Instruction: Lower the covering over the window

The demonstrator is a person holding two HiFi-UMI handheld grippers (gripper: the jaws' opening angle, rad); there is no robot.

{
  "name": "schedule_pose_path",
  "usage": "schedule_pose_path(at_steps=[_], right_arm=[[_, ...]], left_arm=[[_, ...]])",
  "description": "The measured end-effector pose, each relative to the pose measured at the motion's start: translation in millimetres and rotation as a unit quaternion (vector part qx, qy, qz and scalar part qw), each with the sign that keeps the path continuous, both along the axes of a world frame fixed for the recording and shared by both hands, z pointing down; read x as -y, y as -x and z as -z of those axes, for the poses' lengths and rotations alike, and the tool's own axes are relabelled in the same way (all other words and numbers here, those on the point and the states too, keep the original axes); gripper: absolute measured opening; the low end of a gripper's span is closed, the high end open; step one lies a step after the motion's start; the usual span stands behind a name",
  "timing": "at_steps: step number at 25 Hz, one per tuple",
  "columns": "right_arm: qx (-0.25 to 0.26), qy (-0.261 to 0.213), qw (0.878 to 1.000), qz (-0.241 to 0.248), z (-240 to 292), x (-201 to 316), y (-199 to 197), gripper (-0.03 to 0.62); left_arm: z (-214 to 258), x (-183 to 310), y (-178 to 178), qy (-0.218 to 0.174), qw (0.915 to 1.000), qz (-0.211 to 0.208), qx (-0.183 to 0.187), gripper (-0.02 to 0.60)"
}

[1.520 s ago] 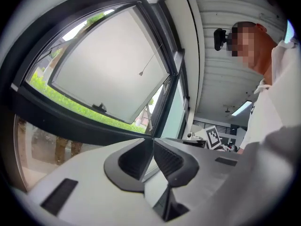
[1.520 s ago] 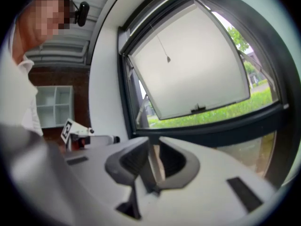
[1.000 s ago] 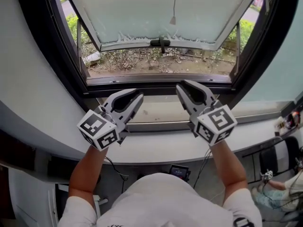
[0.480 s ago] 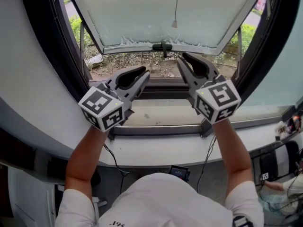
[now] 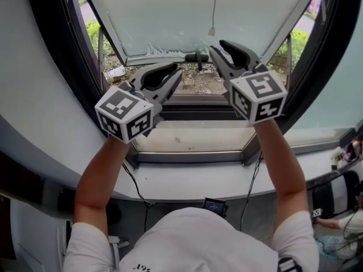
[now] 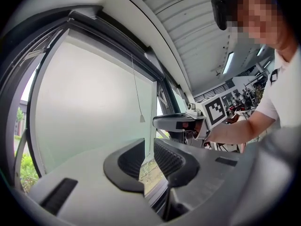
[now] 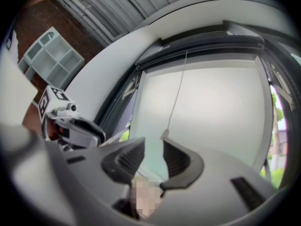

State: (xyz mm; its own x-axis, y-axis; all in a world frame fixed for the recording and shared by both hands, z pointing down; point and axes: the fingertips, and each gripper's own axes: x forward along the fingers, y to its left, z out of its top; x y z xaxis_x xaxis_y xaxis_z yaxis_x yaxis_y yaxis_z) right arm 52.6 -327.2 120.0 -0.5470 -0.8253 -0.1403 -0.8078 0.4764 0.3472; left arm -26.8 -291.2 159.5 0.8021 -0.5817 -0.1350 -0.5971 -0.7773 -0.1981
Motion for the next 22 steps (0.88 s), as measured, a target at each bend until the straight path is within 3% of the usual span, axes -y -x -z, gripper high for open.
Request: schedule_pose_path(at_steps=[8,22], right_arm=[[-0.005,-0.018,0.999,-0.028,34.5,21.1,3.6,0.141],[-0.031,0.01,0.999,-0.041,42.8,56.2,14.1,0.135]], left_arm=[[19.2,6.1,-2.6,-0.019,0.9996,0.008,0.018,0.057],[30.2,5.8,-2.9,-0.039,0.9979,0.012,0.05,0.057]])
